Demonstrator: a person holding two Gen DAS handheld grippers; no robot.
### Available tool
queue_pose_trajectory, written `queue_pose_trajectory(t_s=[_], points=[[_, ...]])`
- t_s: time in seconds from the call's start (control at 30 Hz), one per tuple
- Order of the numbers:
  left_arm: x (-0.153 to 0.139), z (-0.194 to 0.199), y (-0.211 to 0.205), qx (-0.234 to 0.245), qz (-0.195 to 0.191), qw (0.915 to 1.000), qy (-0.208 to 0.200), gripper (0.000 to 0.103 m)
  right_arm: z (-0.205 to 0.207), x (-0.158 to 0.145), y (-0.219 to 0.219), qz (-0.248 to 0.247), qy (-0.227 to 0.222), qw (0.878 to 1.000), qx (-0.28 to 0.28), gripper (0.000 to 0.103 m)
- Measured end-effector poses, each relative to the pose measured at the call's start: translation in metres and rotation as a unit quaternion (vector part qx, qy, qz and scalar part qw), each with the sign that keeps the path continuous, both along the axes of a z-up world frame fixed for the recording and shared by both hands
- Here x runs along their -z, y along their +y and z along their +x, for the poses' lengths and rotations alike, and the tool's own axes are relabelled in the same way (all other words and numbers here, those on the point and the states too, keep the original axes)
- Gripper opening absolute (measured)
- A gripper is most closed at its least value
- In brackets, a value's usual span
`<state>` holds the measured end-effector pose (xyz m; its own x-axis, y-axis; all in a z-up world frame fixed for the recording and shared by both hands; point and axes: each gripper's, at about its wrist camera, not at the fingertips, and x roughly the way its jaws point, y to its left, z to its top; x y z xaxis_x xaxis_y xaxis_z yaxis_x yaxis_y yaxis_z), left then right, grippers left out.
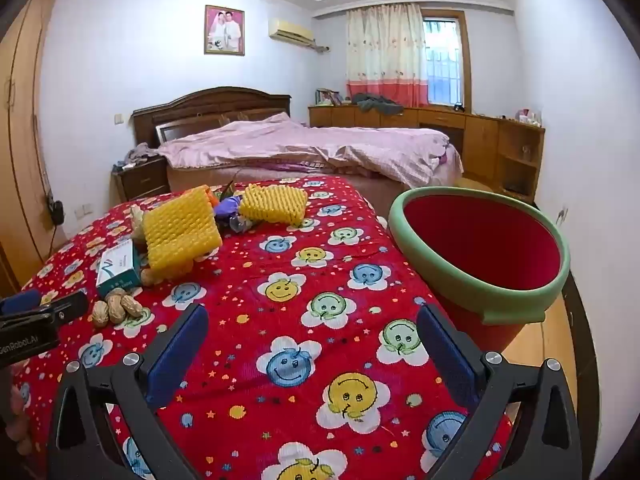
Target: Collect trash
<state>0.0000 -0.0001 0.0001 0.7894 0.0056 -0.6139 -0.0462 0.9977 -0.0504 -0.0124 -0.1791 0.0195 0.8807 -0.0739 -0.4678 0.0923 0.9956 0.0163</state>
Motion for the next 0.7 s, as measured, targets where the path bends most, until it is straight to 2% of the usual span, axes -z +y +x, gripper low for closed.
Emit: queue_pose_trajectory(t_s=[0.2, 0.33, 0.7], points=[[-0.001, 0.001, -0.002, -0.002, -0.003, 1.0, -0.005, 0.098, 0.004, 0.002, 0.004, -0.028, 0.002, 1.0, -0.004, 0.103], [-0.003, -0.001, -0.002, -0.005, -0.004, 0.9999, -0.009, 0.098, -0.004, 0.002, 0.014, -0.051, -0.017, 0.999, -0.007, 0.103], [-0.003, -0.005, 0.008, -0.01, -0.017, 0.9997, -0.015, 0.098, 0.002, 0.001, 0.006, -0.029, 0.0, 1.0, -0.005, 0.103]])
